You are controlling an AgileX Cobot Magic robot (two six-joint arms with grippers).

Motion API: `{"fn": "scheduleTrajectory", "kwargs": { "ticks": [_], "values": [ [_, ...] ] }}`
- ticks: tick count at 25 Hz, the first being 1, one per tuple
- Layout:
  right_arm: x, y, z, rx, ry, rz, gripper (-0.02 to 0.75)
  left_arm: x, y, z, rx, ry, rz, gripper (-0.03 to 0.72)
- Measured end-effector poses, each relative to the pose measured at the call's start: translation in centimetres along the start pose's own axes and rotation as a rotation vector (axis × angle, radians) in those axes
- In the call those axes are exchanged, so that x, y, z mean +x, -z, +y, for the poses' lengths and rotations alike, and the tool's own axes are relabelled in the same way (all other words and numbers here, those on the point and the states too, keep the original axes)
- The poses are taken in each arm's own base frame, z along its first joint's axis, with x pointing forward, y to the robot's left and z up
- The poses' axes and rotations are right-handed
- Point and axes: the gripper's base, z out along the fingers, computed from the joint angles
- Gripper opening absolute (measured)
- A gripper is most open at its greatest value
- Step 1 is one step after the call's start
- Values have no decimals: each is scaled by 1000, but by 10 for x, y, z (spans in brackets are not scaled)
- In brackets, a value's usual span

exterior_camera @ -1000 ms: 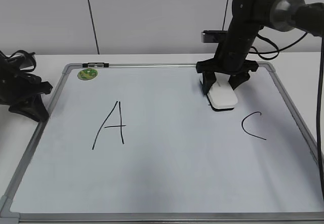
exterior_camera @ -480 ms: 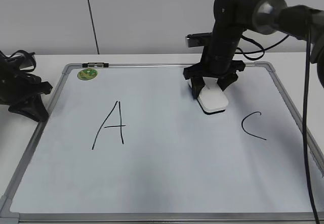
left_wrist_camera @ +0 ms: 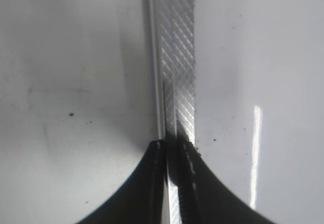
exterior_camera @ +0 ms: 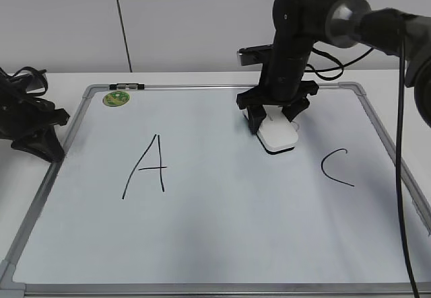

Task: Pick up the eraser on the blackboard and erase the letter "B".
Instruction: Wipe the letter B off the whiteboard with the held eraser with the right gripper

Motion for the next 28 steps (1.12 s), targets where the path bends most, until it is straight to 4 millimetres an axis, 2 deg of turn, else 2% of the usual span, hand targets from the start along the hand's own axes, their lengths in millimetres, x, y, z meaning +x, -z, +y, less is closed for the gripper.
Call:
{"fn": "scheduleTrajectory", "kwargs": {
  "ticks": [5, 11, 15, 28],
  "values": [
    [0, 0, 0, 8, -2, 0, 545, 0, 0, 0, 0, 0, 0, 32],
    [0, 0, -12, 2, -40, -1, 545, 0, 0, 0, 0, 0, 0, 32],
    [1, 1, -32, 13, -95, -2, 545, 0, 0, 0, 0, 0, 0, 32],
    [6, 5, -74, 112, -159, -3, 543, 0, 0, 0, 0, 0, 0, 32]
  ]
}}
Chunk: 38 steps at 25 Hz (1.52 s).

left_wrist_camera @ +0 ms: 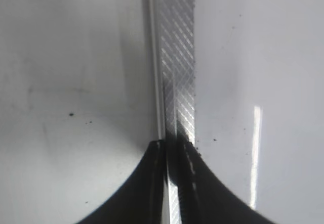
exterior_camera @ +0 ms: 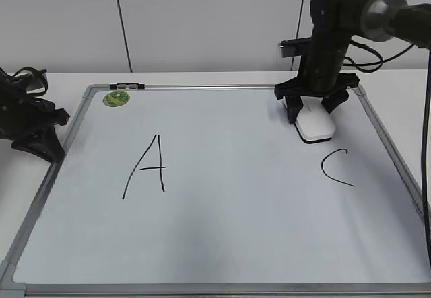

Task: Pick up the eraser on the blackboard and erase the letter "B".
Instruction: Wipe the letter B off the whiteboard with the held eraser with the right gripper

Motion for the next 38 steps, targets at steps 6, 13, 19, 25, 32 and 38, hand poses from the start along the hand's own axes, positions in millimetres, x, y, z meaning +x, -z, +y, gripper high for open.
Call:
{"fn": "scheduleTrajectory", "kwargs": {
  "ticks": [6, 13, 19, 25, 32, 38],
  "values": [
    [0, 0, -7, 2, -14, -1, 543, 0, 0, 0, 0, 0, 0, 32],
    [0, -1, -16, -34, -48, 1, 543, 0, 0, 0, 0, 0, 0, 32],
    [0, -1, -15, -86, -49, 0, 543, 0, 0, 0, 0, 0, 0, 32],
    [0, -1, -13, -116, -40, -2, 543, 0, 0, 0, 0, 0, 0, 32],
    [0, 1, 11, -138, 7, -2, 543, 0, 0, 0, 1, 2, 0, 32],
    [2, 2, 46, -151, 120, -3, 543, 0, 0, 0, 3, 3, 1, 32]
  ]
}}
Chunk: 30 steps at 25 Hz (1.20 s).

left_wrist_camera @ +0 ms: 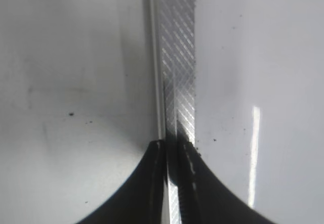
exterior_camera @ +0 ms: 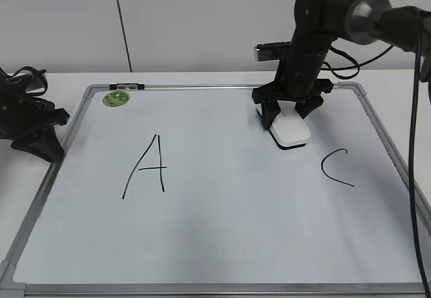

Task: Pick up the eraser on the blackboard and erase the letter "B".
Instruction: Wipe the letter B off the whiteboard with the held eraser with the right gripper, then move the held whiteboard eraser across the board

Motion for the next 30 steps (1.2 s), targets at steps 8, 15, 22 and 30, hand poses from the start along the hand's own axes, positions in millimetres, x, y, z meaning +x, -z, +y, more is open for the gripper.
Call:
{"fn": "scheduleTrajectory", "kwargs": {
  "ticks": [8, 15, 22, 30],
  "values": [
    [-17, 45, 19, -45, 31, -140, 543, 0, 0, 0, 0, 0, 0, 32],
    [-9, 121, 21, 21, 72, -268, 542, 0, -1, 0, 0, 0, 1, 32],
    [34, 152, 8, 110, 44, -198, 542, 0, -1, 0, 0, 0, 1, 32],
    [102, 136, -43, 112, -114, 1, 542, 0, -1, 0, 0, 0, 1, 32]
  ]
}}
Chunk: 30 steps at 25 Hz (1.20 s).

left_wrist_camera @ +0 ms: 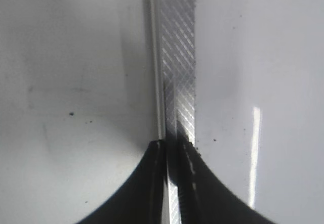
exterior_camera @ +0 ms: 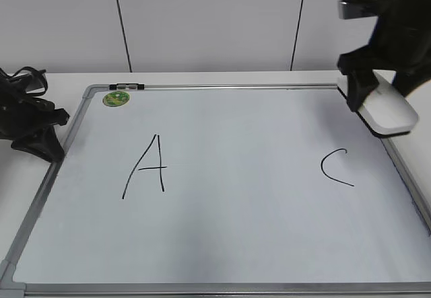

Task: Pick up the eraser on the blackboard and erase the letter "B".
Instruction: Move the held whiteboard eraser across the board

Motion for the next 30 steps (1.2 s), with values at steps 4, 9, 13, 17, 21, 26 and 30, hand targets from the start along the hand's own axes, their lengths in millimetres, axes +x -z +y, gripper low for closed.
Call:
{"fn": "scheduleTrajectory", "kwargs": {
  "ticks": [4, 9, 13, 17, 21, 26, 30],
  "values": [
    [26, -5, -25, -6, -86, 21, 542, 0, 0, 0, 0, 0, 0, 32],
    [39, -24, -36, -30, -146, 2, 542, 0, 0, 0, 2, 1, 0, 32],
    [38, -38, -43, -35, -176, -15, 542, 0, 0, 0, 2, 1, 0, 32],
    [31, -55, -48, -37, -188, -5, 541, 0, 0, 0, 2, 1, 0, 32],
    [15, -74, -52, -42, -180, 12, 541, 0, 0, 0, 2, 1, 0, 32],
    [-1, -91, -56, -49, -174, 45, 542, 0, 0, 0, 2, 1, 0, 32],
    [-1, -102, -56, -56, -172, 85, 542, 0, 0, 0, 1, 3, -1, 32]
  ]
}}
